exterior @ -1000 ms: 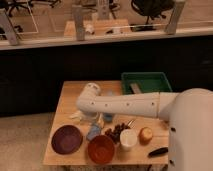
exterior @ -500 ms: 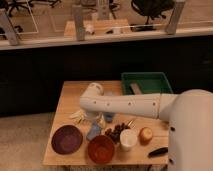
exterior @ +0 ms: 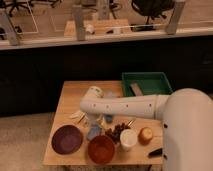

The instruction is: Place sponge in red bowl

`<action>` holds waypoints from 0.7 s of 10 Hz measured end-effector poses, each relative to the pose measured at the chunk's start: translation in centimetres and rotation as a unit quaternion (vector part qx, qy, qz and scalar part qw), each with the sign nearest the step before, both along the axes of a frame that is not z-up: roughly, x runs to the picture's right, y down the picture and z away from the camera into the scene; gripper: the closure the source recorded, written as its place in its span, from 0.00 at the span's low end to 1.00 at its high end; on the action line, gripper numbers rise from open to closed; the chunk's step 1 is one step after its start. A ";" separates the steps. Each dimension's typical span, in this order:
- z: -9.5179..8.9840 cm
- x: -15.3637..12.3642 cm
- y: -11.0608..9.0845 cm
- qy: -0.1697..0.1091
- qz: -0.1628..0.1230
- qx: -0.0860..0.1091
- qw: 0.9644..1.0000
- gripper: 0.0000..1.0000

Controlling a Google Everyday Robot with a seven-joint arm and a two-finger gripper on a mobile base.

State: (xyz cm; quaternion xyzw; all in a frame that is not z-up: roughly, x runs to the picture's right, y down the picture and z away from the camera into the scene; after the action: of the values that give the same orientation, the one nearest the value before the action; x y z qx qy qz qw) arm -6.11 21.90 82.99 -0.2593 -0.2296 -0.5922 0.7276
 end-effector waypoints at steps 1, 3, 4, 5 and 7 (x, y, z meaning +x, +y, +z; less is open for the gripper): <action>0.3 0.1 0.3 -0.002 -0.001 0.000 1.000 0.20; 0.8 0.1 0.8 -0.005 -0.004 0.000 1.000 0.20; 0.9 0.1 0.9 -0.006 -0.005 0.000 1.000 0.20; 1.0 0.1 1.1 -0.007 -0.004 0.000 1.000 0.20; 1.0 0.3 1.3 -0.006 0.003 -0.002 1.000 0.20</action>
State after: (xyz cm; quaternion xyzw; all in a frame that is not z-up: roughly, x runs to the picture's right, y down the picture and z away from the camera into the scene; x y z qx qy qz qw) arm -5.82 23.24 84.04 -0.2567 -0.2364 -0.5912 0.7271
